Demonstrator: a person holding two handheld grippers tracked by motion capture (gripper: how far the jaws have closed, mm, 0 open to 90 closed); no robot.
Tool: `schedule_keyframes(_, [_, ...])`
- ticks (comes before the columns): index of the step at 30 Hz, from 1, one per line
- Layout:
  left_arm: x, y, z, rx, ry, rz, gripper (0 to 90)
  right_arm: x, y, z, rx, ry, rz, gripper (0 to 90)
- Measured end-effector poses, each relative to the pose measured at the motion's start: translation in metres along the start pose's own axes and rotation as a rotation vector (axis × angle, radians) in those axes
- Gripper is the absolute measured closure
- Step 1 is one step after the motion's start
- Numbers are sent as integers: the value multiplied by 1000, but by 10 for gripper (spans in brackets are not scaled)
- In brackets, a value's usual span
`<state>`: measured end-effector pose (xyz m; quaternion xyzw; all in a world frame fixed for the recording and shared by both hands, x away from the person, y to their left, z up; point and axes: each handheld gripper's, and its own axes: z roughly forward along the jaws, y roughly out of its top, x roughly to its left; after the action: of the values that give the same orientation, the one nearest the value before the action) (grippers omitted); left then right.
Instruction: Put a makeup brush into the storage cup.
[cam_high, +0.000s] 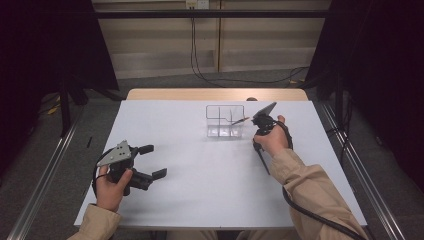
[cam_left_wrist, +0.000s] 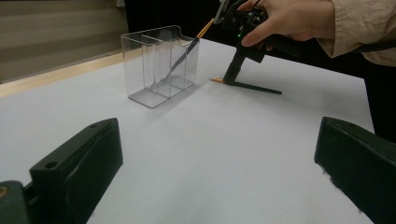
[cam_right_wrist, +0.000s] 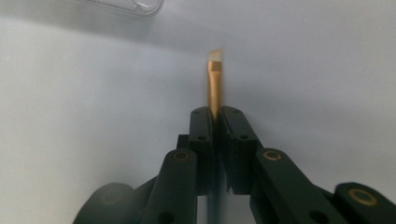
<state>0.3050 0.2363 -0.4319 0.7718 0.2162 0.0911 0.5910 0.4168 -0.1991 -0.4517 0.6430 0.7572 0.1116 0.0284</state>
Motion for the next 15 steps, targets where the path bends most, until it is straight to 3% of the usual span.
schedule_keyframes(8, [0, 0, 0, 2, 2, 2, 9, -1, 1, 0, 3, 9, 1, 831])
schedule_keyframes(15, [-1, 1, 0, -1, 5, 2, 9, -3, -4, -2, 14, 13, -9, 772])
